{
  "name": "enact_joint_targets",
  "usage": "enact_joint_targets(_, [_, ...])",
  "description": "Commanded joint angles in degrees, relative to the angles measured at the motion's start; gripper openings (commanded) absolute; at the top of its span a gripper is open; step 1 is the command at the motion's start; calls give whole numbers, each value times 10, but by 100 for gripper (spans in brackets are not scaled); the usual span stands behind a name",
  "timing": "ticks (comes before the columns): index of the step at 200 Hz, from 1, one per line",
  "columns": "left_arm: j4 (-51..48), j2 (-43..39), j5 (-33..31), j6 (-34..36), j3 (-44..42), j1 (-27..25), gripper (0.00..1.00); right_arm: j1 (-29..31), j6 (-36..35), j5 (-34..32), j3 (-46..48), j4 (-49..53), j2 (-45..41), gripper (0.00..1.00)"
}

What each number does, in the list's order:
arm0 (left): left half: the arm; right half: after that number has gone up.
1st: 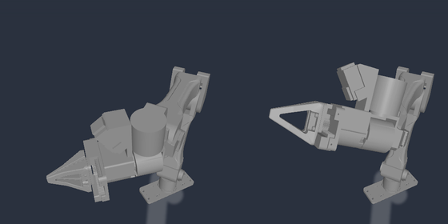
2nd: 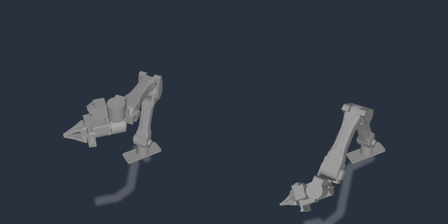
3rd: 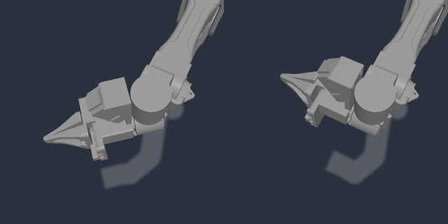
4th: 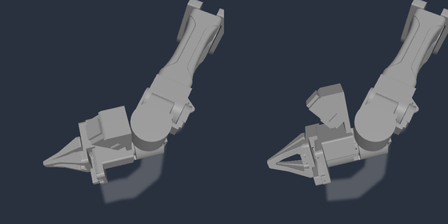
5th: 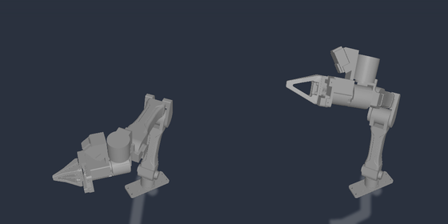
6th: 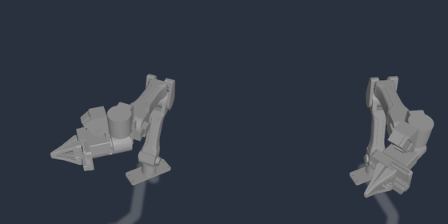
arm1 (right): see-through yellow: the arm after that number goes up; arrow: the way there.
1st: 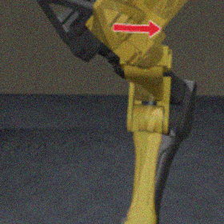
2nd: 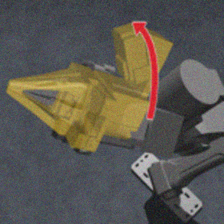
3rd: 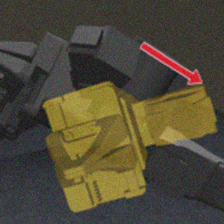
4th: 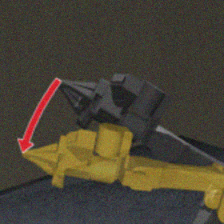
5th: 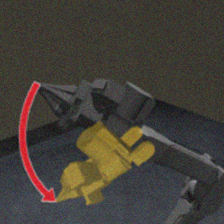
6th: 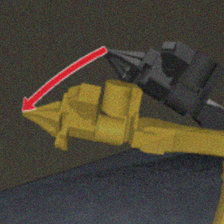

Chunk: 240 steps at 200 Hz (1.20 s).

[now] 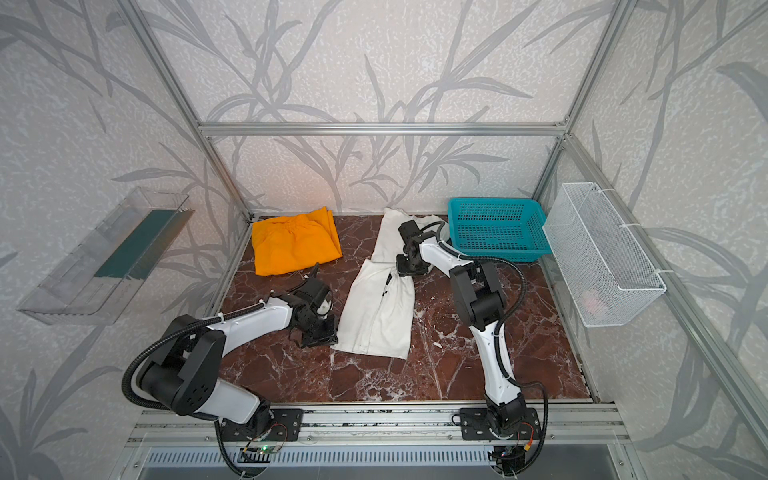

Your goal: Fold and stack the mixed laundry pile

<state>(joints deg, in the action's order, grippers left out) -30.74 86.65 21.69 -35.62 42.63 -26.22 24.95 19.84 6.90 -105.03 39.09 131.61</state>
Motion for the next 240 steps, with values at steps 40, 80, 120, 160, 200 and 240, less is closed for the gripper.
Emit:
enact_joint_targets(40, [17, 40, 12, -30, -40, -77, 10, 3, -55, -42, -13, 113, -24, 44])
enact_joint_targets(80, [19, 51, 19, -21, -45, -109, 9, 21, -25, -64, 224, 97, -223, 52])
enact_joint_targets(120, [17, 84, 37, 3, -40, -131, 5, 81, 39, 14, 414, 52, -384, 53])
enact_joint_targets(160, [4, 98, 20, 4, -37, -154, 2, 118, 109, 29, 521, 13, -442, 52])
enact_joint_targets(200, [12, 83, 12, -7, -43, -162, 2, 135, 142, -12, 571, 29, -469, 50])
enact_joint_targets(240, [10, 94, 7, 3, -38, -168, 2, 138, 157, -12, 622, -1, -487, 45])
